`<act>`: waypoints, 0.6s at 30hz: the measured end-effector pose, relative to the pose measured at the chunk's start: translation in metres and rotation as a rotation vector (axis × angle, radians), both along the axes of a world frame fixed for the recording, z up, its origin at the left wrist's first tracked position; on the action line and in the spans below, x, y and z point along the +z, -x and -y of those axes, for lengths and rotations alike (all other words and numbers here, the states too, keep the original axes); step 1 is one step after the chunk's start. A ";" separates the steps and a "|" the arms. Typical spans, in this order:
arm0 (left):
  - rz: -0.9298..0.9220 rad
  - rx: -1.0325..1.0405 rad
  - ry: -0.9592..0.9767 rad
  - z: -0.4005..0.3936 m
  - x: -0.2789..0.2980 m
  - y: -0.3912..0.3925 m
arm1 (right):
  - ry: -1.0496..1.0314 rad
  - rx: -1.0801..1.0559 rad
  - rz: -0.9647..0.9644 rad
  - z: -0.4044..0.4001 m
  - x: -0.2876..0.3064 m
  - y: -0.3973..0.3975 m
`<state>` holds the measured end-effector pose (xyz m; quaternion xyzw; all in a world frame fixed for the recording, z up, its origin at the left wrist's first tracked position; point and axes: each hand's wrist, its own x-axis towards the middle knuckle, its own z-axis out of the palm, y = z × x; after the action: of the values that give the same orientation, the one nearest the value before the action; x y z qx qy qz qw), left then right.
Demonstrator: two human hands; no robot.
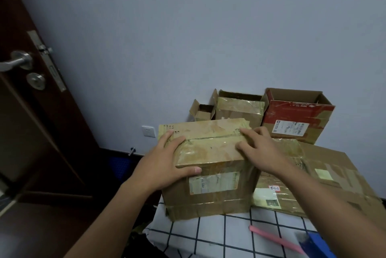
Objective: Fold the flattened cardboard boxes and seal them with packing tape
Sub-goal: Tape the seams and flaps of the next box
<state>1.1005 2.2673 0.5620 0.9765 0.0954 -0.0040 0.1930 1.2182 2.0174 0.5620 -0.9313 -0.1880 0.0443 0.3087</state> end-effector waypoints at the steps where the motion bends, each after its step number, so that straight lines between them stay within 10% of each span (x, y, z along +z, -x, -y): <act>1: 0.001 0.004 -0.012 0.001 -0.002 0.001 | 0.004 0.001 0.007 0.001 -0.004 0.001; 18: 0.086 0.056 -0.003 0.006 -0.004 -0.005 | -0.213 -0.168 0.056 0.126 -0.036 0.044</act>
<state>1.1053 2.2616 0.5583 0.9731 0.1143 0.0436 0.1954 1.1745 1.8910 0.5259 -0.9067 -0.1217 -0.0279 0.4029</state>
